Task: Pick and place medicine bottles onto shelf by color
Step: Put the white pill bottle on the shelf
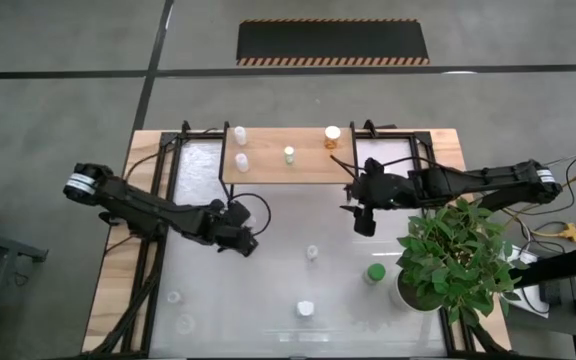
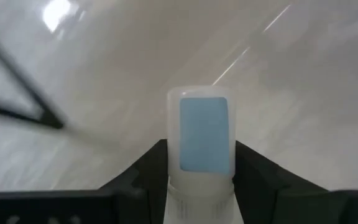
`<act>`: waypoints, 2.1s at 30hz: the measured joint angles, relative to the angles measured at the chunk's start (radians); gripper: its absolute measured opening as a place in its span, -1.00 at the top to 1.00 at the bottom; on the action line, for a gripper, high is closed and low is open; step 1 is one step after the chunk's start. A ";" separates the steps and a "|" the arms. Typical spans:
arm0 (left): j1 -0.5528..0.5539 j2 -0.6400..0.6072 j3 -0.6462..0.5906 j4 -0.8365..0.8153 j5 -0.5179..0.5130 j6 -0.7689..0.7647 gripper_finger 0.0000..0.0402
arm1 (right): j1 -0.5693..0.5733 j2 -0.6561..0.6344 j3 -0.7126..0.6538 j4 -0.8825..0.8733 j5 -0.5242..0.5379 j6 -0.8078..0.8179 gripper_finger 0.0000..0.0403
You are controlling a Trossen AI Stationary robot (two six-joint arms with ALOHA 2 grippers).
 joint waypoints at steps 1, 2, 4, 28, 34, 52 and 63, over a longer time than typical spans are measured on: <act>-0.017 -0.012 0.014 0.032 -0.017 0.023 0.40 | 0.010 0.000 0.000 0.014 0.000 -0.011 -0.12; -0.035 -0.024 0.027 0.069 -0.032 0.052 0.40 | 0.022 0.000 0.000 0.028 0.000 -0.026 -0.12; -0.073 -0.047 0.042 0.166 -0.067 0.124 0.40 | 0.049 0.000 0.000 0.075 0.000 -0.059 -0.12; -0.163 0.114 0.030 1.224 -0.139 0.998 0.35 | 0.191 0.130 -0.243 1.039 -0.156 -0.176 -0.12; -0.151 0.148 0.030 1.305 -0.146 1.098 0.35 | 0.190 0.174 -0.223 1.084 -0.155 -0.118 -0.12; -0.136 0.154 0.030 1.340 -0.141 1.123 0.35 | 0.187 0.241 -0.186 1.112 -0.141 -0.164 0.11; -0.136 0.154 0.028 1.339 -0.142 1.100 0.12 | 0.187 0.239 -0.186 1.106 -0.142 -0.190 0.37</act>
